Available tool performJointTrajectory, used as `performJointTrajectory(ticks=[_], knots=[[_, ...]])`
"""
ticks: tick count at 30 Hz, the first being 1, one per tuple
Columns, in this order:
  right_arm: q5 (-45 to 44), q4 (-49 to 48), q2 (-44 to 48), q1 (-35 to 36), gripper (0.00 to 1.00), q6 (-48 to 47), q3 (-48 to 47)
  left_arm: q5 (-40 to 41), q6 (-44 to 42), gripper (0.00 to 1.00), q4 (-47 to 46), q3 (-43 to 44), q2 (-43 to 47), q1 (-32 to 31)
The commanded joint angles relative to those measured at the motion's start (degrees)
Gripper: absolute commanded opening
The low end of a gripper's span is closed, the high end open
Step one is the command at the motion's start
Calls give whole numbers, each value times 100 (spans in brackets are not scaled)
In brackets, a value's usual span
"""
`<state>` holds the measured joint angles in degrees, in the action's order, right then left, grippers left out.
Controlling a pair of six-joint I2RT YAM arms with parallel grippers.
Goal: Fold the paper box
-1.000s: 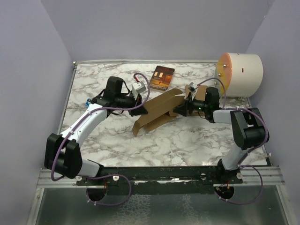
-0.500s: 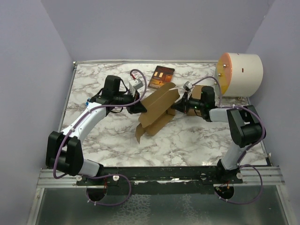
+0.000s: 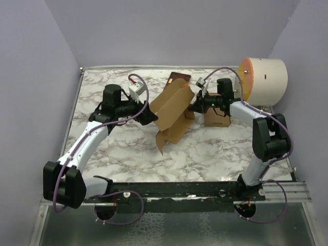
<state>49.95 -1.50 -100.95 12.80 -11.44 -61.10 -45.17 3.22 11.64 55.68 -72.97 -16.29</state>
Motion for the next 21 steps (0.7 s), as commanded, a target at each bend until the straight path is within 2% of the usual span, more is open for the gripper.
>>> performJointTrajectory(ticks=[1, 4, 8, 15, 21], knots=[[-408, 2469, 1, 12, 1, -1109, -883, 881, 439, 83, -421, -195, 532, 142], [-660, 3464, -137, 16, 1, -1525, -1304, 984, 556, 84, -463, -286, 597, 207], [-1192, 4240, -78, 32, 2, -1799, -1520, 1480, 684, 84, -540, -390, 855, 287], [-1822, 4388, 94, 92, 4, -1793, -1252, 1841, 976, 85, -1049, -832, 1760, 306], [-2260, 4574, -183, 420, 4, -1892, -1385, 1638, 1213, 86, -960, -1091, 1697, 313]])
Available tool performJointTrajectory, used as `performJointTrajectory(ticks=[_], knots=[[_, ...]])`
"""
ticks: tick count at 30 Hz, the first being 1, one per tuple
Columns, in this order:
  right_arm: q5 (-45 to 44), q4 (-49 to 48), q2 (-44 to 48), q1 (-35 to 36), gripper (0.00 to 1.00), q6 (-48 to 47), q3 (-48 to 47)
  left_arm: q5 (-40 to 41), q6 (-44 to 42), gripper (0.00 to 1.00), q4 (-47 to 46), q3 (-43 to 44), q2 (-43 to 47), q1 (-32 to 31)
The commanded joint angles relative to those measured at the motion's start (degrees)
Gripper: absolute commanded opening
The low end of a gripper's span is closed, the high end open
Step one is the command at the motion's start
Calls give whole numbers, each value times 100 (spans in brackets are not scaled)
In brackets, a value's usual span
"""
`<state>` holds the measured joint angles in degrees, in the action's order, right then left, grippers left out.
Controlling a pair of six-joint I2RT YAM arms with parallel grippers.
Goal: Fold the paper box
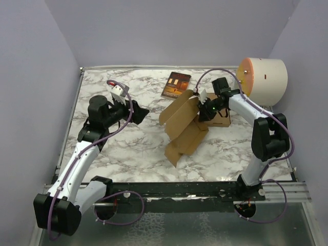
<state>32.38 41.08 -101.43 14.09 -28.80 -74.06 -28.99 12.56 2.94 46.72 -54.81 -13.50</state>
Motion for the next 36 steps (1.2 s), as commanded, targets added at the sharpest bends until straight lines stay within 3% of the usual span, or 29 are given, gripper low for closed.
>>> performJointTrajectory(ticks=[1, 10, 18, 26, 36], knots=[[-573, 366, -171, 372, 4, -186, -122, -35, 305, 86, -87, -221, -149, 38], [-1229, 790, -675, 1038, 8, -359, -509, -591, 553, 86, -377, -360, -441, 31], [-1301, 612, -899, 1248, 11, -285, -492, -1106, 754, 86, -291, -547, -1169, 31], [-1237, 481, -853, 1264, 11, -308, -403, -473, 573, 85, 256, -470, -1742, 31], [-1164, 168, -629, 1263, 15, -373, -29, -879, 748, 80, 236, -510, -2449, -198]])
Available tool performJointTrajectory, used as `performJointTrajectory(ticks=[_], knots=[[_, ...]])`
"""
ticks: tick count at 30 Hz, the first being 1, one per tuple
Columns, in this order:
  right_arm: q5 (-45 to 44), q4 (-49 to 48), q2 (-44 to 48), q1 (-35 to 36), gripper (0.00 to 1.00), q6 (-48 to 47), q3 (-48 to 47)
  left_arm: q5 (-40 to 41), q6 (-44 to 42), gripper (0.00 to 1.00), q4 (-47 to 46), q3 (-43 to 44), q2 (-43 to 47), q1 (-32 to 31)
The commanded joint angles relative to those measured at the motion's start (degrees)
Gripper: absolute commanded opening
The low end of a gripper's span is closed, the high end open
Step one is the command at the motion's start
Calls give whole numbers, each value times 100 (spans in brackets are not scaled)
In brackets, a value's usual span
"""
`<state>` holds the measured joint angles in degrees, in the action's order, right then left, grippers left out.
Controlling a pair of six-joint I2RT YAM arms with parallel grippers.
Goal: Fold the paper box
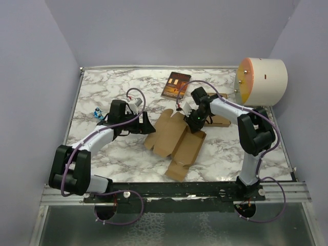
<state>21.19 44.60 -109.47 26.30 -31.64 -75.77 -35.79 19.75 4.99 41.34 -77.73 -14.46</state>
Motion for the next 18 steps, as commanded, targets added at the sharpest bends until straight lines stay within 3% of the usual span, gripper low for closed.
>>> performJointTrajectory(ticks=[1, 8, 10, 15, 16, 18], knots=[[-38, -196, 184, 41, 15, -88, 150, -233, 24, 78, 48, 32, -226, -134], [-18, -291, 301, 41, 16, -112, 274, -525, 110, 58, -15, 60, -546, -240], [-2, -301, 312, 44, 16, -122, 293, -656, 189, 46, -112, 47, -608, -246], [25, -341, 397, 41, 17, -176, 369, -936, 263, 5, -214, 115, -792, -252], [25, -365, 437, 41, 18, -204, 410, -937, 259, 0, -214, 140, -799, -251], [17, -422, 529, 41, 19, -289, 505, -891, 218, 0, -161, 182, -772, -253]])
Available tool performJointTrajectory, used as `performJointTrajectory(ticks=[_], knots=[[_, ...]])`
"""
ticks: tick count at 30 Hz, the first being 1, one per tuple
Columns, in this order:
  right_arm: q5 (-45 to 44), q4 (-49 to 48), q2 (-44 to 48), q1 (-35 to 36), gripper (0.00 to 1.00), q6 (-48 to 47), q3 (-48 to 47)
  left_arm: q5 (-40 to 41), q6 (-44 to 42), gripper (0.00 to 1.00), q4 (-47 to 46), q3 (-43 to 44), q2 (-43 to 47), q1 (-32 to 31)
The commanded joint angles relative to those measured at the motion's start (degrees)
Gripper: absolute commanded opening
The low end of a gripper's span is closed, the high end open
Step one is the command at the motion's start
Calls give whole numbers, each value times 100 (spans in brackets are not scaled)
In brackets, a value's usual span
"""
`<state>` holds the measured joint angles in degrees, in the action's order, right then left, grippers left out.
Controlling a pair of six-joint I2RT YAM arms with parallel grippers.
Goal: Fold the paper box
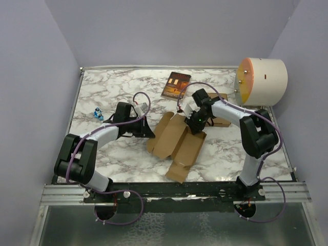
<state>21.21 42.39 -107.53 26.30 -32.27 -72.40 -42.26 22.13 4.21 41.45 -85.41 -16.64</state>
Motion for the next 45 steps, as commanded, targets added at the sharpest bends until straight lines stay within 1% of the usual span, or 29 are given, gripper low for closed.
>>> performJointTrajectory(ticks=[1, 9, 13, 14, 16, 17, 22, 23, 24, 26, 27, 30, 38, 43, 45], knots=[[-4, -261, 389, 39, 19, -273, 232, -197, -48, 0, -43, 197, 16, -37], [-469, -798, 832, 41, 23, -493, 682, -78, -220, 0, 216, 426, 69, -40], [-626, -876, 852, 41, 24, -531, 757, 32, -276, 0, 325, 533, 111, -51], [-661, -900, 841, 41, 22, -526, 769, 66, -290, 0, 373, 570, 120, -57], [-767, -988, 839, 41, 3, -484, 788, 175, -339, 0, 480, 663, 160, -101], [-835, -1038, 837, 41, 1, -455, 806, 241, -374, 0, 553, 723, 182, -145], [-926, -1294, 832, 58, 1, -330, 903, 759, -566, 0, 940, 1142, 322, -484], [-892, -1309, 838, 59, 2, -306, 911, 863, -584, 0, 999, 1220, 334, -556], [-869, -1319, 836, 57, 6, -287, 914, 978, -617, 0, 1066, 1296, 332, -624], [-842, -1344, 855, 59, 19, -272, 927, 1228, -675, 0, 1193, 1418, 338, -733], [-840, -1354, 872, 59, 24, -269, 941, 1315, -698, 0, 1247, 1457, 346, -768], [-843, -1416, 950, 59, 30, -256, 982, 1585, -766, 0, 1379, 1528, 356, -864], [-699, -1508, 1158, 50, 32, -155, 1002, 2056, -873, 0, 1640, 1644, 444, -1020], [-712, -1596, 1339, 34, 36, -120, 1079, 2275, -985, 0, 1834, 1744, 480, -1051], [-743, -1611, 1302, 33, 35, -143, 1104, 2317, -1015, 0, 1884, 1795, 482, -1058]])
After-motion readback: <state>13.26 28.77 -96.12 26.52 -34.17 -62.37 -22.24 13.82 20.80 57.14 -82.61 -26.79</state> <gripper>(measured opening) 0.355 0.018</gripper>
